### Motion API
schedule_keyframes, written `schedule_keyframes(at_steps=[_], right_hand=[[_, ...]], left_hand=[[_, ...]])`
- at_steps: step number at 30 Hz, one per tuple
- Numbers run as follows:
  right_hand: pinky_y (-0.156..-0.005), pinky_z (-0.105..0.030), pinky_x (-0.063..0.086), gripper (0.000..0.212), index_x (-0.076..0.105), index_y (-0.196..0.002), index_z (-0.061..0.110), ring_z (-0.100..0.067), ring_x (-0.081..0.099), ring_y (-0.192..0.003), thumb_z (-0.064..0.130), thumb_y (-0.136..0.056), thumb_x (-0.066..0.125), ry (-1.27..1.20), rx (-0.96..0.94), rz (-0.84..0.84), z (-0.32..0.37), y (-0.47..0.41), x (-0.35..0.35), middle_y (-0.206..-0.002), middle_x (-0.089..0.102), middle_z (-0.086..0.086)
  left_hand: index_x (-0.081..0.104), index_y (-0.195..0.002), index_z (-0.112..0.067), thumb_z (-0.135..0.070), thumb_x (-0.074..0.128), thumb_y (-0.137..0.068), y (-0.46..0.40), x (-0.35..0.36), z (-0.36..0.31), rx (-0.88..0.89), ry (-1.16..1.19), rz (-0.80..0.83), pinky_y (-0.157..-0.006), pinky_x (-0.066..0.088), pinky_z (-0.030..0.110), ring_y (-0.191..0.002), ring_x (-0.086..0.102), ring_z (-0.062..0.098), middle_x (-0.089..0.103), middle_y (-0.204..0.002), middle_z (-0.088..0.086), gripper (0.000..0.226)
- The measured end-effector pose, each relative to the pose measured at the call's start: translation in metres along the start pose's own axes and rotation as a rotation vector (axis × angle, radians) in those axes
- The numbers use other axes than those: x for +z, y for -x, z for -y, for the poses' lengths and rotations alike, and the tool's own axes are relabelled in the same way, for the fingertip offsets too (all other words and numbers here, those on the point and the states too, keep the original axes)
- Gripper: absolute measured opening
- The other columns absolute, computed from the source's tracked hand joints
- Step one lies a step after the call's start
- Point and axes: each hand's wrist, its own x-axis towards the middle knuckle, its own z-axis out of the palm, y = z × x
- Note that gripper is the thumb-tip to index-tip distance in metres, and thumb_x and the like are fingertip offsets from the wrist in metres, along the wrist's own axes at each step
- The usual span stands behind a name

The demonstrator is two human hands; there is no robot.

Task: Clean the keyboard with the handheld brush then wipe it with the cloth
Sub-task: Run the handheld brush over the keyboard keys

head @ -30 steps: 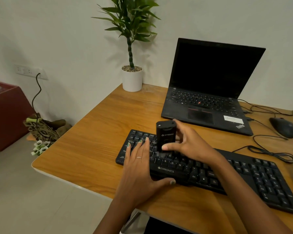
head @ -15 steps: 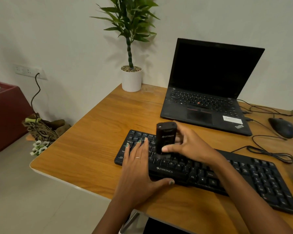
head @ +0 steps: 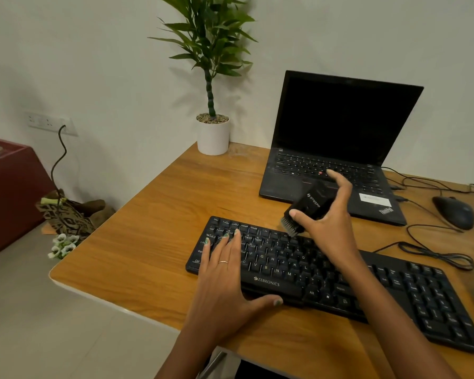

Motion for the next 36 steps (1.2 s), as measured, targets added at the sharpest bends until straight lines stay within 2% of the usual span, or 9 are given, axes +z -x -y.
schedule_keyframes(at_steps=[4,7,10,14,19,23,26,31,36], right_hand=[[-0.059,-0.005,0.046,0.073,0.034,-0.133,0.028,0.003,0.055,-0.083,0.014,-0.076,0.077,0.062,-0.056,0.035,0.001,-0.003,0.007,-0.100,0.047,0.021],[-0.070,-0.020,0.055,0.072,0.037,-0.130,0.035,-0.006,0.059,-0.091,0.014,-0.075,0.078,0.065,-0.076,0.212,0.003,-0.005,0.022,-0.104,0.048,0.021],[-0.080,-0.033,0.056,0.074,0.035,-0.133,0.036,-0.015,0.059,-0.100,0.015,-0.076,0.077,0.100,-0.131,0.252,0.003,-0.009,0.041,-0.110,0.053,0.009],[-0.074,-0.027,0.050,0.071,0.030,-0.136,0.031,-0.016,0.055,-0.095,0.019,-0.080,0.074,0.357,-0.202,0.312,0.006,-0.019,0.046,-0.114,0.053,0.000],[-0.074,-0.036,0.052,0.071,0.027,-0.130,0.030,-0.024,0.059,-0.090,0.020,-0.078,0.075,0.636,-0.133,0.428,0.023,-0.034,0.038,-0.111,0.057,-0.008],[-0.072,-0.034,0.054,0.071,0.029,-0.129,0.029,-0.021,0.060,-0.092,0.019,-0.077,0.076,0.533,-0.164,0.356,0.020,-0.021,0.046,-0.110,0.056,-0.003],[-0.064,-0.026,0.050,0.072,0.030,-0.128,0.028,-0.015,0.059,-0.082,0.019,-0.075,0.078,0.504,-0.058,0.459,0.025,-0.030,0.032,-0.101,0.055,0.000],[-0.072,-0.030,0.051,0.073,0.029,-0.132,0.030,-0.018,0.058,-0.095,0.020,-0.078,0.076,0.519,-0.171,0.372,0.021,-0.018,0.038,-0.116,0.057,-0.002],[-0.065,-0.030,0.054,0.073,0.029,-0.128,0.039,-0.015,0.061,-0.082,0.021,-0.077,0.077,0.480,-0.094,0.557,0.027,-0.026,0.029,-0.106,0.059,-0.001]], left_hand=[[0.003,-0.154,-0.012,-0.098,0.033,-0.062,0.000,0.001,0.000,-0.001,0.002,0.003,-0.113,-0.022,0.026,-0.142,-0.001,0.004,0.014,-0.157,-0.005,0.130],[0.006,-0.154,-0.011,-0.098,0.034,-0.063,0.001,0.000,-0.001,-0.013,0.000,0.015,-0.114,-0.021,0.027,-0.142,0.001,0.005,0.018,-0.158,-0.002,0.129],[0.003,-0.154,-0.012,-0.098,0.032,-0.062,0.001,-0.001,-0.001,-0.016,-0.003,0.019,-0.113,-0.020,0.025,-0.143,-0.001,0.004,0.015,-0.158,-0.003,0.129],[-0.004,-0.154,-0.015,-0.100,0.027,-0.059,0.001,-0.002,-0.002,-0.022,-0.008,0.020,-0.112,-0.022,0.023,-0.142,-0.006,0.002,0.007,-0.159,-0.007,0.131],[-0.004,-0.154,-0.015,-0.099,0.031,-0.060,0.001,-0.002,-0.002,-0.023,-0.012,0.007,-0.110,-0.025,0.021,-0.140,-0.011,-0.001,0.005,-0.159,-0.009,0.130],[-0.007,-0.153,-0.015,-0.101,0.024,-0.058,0.001,-0.003,-0.002,-0.016,-0.024,0.015,-0.109,-0.026,0.022,-0.140,-0.012,0.000,0.003,-0.160,-0.008,0.132],[-0.007,-0.153,-0.015,-0.100,0.028,-0.059,0.001,-0.003,-0.002,-0.016,-0.013,0.010,-0.109,-0.027,0.022,-0.140,-0.011,0.000,0.005,-0.160,-0.006,0.131],[-0.007,-0.153,-0.016,-0.098,0.032,-0.061,0.001,-0.004,-0.003,-0.008,-0.019,0.016,-0.110,-0.026,0.024,-0.142,-0.010,0.001,0.005,-0.160,-0.007,0.130],[0.004,-0.154,-0.012,-0.098,0.032,-0.062,0.000,-0.001,-0.002,-0.015,-0.009,0.020,-0.114,-0.020,0.027,-0.144,0.001,0.006,0.016,-0.158,-0.003,0.129]])
